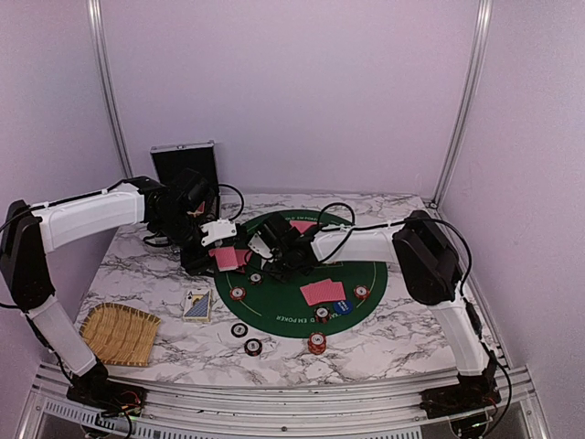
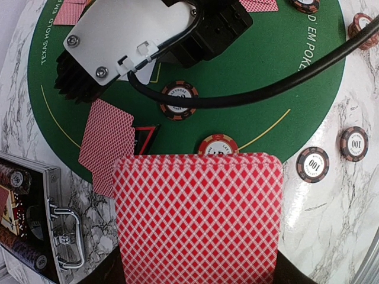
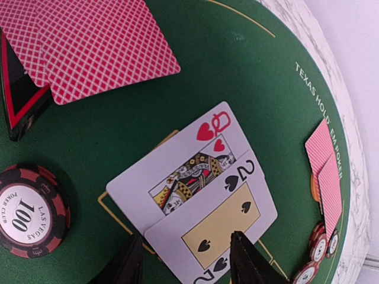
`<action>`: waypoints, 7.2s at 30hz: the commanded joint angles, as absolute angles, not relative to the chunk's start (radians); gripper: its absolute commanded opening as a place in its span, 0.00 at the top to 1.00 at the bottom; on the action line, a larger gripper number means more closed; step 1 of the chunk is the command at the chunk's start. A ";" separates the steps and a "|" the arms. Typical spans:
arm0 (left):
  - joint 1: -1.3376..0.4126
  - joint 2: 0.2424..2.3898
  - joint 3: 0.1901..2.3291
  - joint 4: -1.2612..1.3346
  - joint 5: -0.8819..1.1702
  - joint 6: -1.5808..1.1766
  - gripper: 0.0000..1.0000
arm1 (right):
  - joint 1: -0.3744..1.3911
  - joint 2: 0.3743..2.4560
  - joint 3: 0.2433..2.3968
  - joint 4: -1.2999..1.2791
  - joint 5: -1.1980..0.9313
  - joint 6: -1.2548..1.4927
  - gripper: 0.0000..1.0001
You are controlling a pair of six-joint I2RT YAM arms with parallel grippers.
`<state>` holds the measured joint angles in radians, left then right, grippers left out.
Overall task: Distribute texas hold em gaming equipment
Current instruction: Flop the poker card in the community card area, then pick up the poker card from the face-down deck piles, then flop the poker card in the community card area.
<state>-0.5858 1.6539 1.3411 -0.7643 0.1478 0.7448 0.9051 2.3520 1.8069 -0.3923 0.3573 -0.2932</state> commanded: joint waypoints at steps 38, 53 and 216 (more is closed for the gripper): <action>-0.581 1.664 1.412 -0.771 0.175 0.744 1.00 | 0.625 2.009 1.522 -0.093 -0.735 0.525 0.07; -0.583 1.674 1.424 -0.770 0.172 0.742 1.00 | 0.733 2.141 1.583 0.079 -0.864 0.735 0.07; -0.564 1.618 1.369 -0.771 0.167 0.743 1.00 | 0.850 2.247 1.662 -0.322 0.395 -0.434 0.89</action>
<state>-0.5682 1.6485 1.3521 -0.7719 0.1490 0.7406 0.8433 2.2574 1.6756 -0.2974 0.4347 -0.4618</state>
